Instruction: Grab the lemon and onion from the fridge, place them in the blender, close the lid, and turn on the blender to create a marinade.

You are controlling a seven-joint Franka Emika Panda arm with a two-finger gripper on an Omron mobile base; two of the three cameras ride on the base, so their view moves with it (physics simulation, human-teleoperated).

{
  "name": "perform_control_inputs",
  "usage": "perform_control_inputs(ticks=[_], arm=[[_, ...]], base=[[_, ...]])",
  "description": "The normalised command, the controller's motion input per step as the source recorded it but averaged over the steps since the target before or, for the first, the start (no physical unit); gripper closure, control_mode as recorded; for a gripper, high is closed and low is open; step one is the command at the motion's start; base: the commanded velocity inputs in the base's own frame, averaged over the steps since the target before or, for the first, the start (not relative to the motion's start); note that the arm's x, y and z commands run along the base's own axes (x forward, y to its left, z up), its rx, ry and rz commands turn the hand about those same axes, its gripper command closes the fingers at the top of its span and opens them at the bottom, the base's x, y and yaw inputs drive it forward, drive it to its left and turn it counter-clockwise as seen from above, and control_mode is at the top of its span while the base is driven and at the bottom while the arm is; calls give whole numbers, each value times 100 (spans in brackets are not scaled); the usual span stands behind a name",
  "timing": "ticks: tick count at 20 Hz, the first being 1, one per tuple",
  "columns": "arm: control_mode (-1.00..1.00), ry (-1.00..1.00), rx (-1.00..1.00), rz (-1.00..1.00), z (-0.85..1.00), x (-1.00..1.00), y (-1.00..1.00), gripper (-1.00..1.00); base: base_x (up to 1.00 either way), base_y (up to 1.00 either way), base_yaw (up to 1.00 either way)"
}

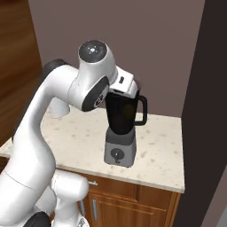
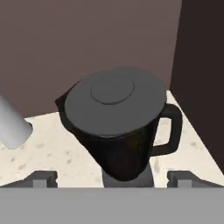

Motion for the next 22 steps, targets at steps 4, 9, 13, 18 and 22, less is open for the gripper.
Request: perform_control_inputs(ticks=[4,9,13,18,22], arm=[[-100,-18,0,34,-66,-100,2,-100],[-100,-17,-1,36,-71,-99,0,-100],[-100,-11,-2,36,-67,-64,-1,-100],[-100,-11,-3,39,-58,-6,-14,-100],[-100,-5,-4,39,-71,0,-3,-100]], base=[[0,0,0],[0,0,0],[0,0,0],[0,0,0],[0,0,0]])
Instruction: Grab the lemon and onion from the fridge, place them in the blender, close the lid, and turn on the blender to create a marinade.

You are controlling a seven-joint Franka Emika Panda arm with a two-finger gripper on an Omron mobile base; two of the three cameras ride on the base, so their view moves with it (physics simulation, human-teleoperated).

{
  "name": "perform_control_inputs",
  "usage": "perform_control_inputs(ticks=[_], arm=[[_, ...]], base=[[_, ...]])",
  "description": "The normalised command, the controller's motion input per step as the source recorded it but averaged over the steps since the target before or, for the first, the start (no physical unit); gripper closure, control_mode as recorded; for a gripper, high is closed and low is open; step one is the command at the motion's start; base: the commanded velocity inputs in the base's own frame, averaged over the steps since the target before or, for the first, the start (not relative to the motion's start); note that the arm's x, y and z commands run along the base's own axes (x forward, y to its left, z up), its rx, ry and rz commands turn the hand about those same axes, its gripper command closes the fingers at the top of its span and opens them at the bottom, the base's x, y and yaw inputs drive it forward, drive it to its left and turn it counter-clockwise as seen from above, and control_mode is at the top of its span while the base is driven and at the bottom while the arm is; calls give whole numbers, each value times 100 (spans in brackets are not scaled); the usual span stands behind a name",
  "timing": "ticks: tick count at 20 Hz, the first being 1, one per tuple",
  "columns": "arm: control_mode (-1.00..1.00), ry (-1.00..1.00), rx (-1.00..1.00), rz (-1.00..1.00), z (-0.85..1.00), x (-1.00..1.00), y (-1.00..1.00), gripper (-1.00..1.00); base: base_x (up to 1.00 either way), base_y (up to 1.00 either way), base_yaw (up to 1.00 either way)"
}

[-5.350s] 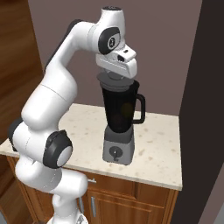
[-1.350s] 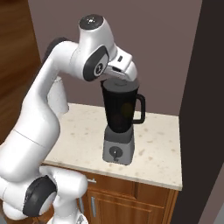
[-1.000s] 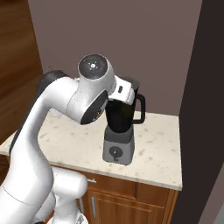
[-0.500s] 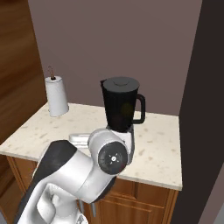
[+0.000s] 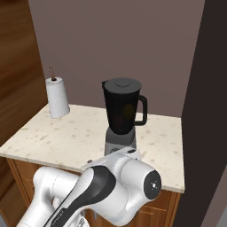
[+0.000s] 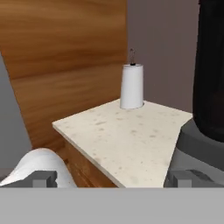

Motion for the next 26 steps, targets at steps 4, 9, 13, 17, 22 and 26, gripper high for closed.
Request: perform_control_inputs(ticks=[4,9,13,17,22,26], arm=[[-100,0,-9,32,-68,-1,0,-100],[-100,0,-5,17,-52,0,11,-100],[-100,0,0,1,-28,0,1,-100],[-100,0,0,-4,-20,1,0,-100],[-100,0,0,-9,-9,15,11,-100],[-100,0,0,-8,0,23,16,-100]], base=[[0,0,0],[0,0,0],[0,0,0],[0,0,0],[0,0,0],[0,0,0]])
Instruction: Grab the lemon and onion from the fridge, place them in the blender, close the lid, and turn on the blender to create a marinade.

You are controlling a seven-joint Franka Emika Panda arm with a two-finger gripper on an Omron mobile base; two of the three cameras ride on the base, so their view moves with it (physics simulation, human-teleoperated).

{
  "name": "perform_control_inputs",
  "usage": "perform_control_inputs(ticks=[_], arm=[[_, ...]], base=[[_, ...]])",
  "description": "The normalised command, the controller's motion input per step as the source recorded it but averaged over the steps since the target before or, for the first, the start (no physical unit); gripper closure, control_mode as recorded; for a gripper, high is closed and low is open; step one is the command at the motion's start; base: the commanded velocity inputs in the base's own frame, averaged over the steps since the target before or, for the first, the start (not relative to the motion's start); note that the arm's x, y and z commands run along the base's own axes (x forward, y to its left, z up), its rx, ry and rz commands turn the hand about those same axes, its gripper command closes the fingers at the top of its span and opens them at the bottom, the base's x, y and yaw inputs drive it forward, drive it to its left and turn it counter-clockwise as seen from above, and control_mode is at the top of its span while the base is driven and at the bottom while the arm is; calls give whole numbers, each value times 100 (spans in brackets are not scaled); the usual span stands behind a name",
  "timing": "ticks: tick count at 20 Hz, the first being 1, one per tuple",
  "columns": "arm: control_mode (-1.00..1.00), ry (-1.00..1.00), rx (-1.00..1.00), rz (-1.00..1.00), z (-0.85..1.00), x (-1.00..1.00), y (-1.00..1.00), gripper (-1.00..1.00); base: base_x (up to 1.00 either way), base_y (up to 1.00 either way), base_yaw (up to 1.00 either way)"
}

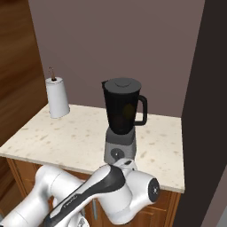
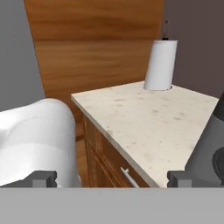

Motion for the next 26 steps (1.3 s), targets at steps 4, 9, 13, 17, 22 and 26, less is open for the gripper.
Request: perform_control_inputs(ticks=[4,9,13,17,22,26], arm=[[-100,-1,0,-3,-4,26,17,-100],[-100,0,0,0,-31,13,3,-100],[-100,-1,0,0,-31,9,0,-100],[-100,0,0,0,-24,16,0,-100],[-100,-2,0,0,-7,21,0,-100],[-100,-2,0,0,-9,16,0,-100]], base=[[0,0,0],[0,0,0],[0,0,0],[0,0,0],[0,0,0],[0,0,0]])
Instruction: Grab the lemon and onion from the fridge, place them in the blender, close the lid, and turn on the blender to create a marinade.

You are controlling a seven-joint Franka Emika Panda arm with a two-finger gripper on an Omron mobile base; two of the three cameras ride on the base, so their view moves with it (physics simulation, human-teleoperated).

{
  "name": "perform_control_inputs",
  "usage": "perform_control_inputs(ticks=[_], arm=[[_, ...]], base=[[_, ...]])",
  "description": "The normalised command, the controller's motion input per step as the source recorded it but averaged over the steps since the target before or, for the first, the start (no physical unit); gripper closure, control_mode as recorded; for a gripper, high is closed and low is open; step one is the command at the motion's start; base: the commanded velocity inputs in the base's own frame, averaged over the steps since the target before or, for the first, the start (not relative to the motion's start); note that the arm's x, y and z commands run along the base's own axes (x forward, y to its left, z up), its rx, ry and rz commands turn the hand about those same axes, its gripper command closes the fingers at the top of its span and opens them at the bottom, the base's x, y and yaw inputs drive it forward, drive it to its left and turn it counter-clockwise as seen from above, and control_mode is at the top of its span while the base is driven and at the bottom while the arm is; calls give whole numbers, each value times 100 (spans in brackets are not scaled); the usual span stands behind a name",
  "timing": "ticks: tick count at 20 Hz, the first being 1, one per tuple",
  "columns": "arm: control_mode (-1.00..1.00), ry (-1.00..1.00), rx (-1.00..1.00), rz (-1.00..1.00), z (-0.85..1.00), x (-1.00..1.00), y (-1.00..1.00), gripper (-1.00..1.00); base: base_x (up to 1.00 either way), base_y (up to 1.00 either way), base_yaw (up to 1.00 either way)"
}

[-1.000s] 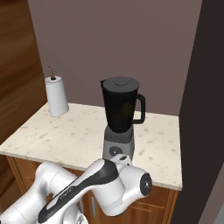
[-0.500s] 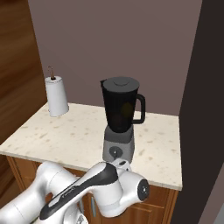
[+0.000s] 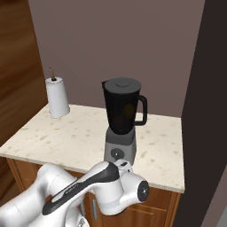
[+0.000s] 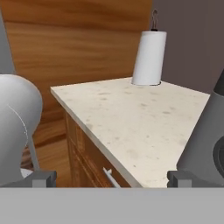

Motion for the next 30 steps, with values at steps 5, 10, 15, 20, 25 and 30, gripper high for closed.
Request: perform_control_inputs(ticks=[5,10,15,20,25,30], arm=[[-100,-2,0,0,-14,14,-3,-100],[-100,-2,0,0,-16,17,-3,-100],[-100,-2,0,0,-12,18,-10,-100],[-100,0,0,0,-12,21,-12,-100],[-100,0,0,0,-12,25,-8,-100],[-100,0,0,0,-17,25,-5,-100]], base=[[0,0,0],[0,0,0],[0,0,0],[0,0,0],[0,0,0],[0,0,0]])
